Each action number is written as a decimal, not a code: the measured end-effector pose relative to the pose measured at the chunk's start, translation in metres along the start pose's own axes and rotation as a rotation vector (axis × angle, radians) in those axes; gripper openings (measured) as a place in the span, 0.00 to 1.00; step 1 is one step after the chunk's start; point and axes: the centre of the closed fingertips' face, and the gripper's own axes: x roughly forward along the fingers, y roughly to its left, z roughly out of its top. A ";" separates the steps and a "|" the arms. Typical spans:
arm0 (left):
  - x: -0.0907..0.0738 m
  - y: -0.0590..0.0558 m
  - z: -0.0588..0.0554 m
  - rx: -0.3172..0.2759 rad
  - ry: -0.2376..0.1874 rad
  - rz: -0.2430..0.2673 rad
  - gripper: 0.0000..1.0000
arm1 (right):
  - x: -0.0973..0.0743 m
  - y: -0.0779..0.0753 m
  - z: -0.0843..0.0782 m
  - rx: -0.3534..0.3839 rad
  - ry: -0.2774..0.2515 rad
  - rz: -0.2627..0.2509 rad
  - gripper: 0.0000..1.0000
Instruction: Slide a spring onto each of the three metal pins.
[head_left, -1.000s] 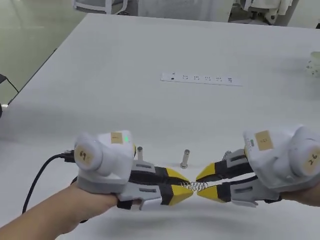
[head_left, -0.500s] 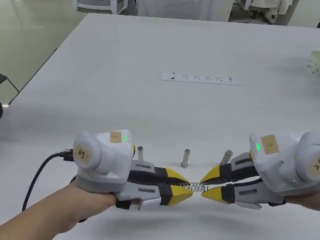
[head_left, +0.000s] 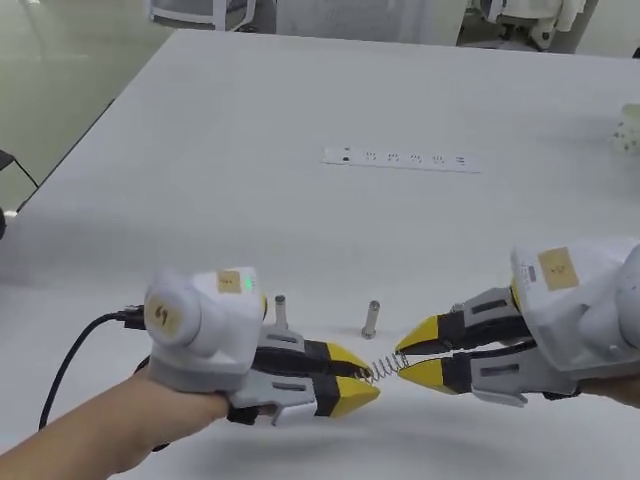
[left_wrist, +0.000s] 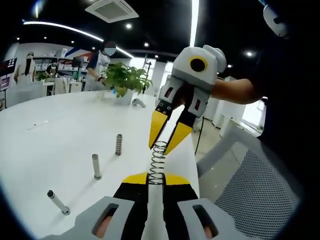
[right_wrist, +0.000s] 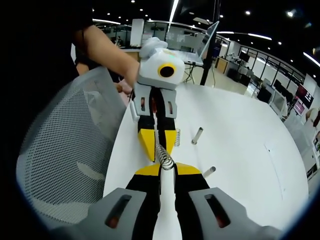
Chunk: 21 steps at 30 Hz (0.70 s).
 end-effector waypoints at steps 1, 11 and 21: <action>0.000 0.000 0.000 0.001 0.001 -0.001 0.01 | 0.000 0.000 0.002 -0.004 -0.004 0.000 0.07; 0.002 -0.001 -0.001 0.009 0.007 -0.010 0.01 | 0.001 0.003 0.006 -0.040 0.003 0.012 0.06; 0.004 -0.004 -0.001 0.026 0.020 -0.015 0.01 | 0.004 0.006 0.021 -0.023 -0.049 0.022 0.08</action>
